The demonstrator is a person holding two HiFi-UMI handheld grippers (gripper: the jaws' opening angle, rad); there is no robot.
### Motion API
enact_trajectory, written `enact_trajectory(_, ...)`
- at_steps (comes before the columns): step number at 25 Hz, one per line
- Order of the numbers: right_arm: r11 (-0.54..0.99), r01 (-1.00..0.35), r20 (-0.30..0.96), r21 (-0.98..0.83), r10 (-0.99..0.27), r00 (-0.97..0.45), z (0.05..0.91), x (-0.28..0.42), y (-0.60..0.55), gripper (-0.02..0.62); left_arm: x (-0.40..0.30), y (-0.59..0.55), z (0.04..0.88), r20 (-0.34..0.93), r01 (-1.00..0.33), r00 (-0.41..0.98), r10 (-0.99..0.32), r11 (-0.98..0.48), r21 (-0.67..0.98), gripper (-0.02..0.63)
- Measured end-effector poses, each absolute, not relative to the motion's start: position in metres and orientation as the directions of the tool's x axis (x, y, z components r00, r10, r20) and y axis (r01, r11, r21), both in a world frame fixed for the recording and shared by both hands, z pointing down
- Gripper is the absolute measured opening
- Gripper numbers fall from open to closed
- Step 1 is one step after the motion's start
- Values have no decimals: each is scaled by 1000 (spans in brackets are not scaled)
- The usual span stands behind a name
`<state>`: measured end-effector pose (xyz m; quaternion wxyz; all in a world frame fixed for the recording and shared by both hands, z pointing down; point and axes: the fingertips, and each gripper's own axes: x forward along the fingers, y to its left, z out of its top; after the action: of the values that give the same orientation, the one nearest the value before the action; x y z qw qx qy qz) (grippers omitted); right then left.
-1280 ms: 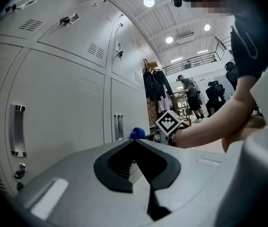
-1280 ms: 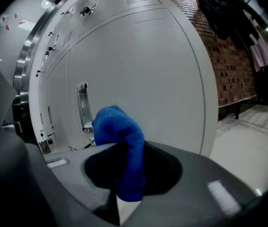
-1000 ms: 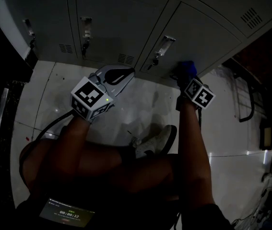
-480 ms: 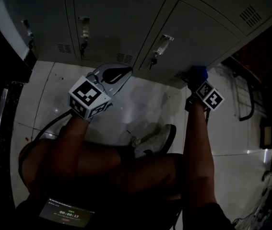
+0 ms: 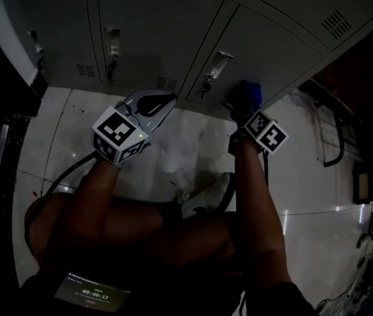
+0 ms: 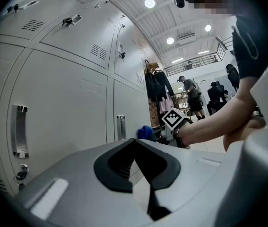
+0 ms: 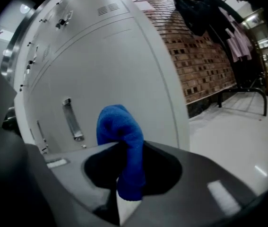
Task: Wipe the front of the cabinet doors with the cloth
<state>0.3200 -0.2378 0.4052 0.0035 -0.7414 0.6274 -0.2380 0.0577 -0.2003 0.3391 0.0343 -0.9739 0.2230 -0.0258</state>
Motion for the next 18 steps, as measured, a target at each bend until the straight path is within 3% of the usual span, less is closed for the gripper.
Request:
enact_trajectory(8, 60, -981, 306, -185, -945, -115, 379, 202, -244, 80, 57, -201, 338, 31, -435, 898, -439, -897, -80, 5)
enact_trajectory(18, 184, -964, 357, -192, -902, -243, 408, 142, -245, 80, 57, -202, 340, 38, -437, 897, -441, -896, -74, 5)
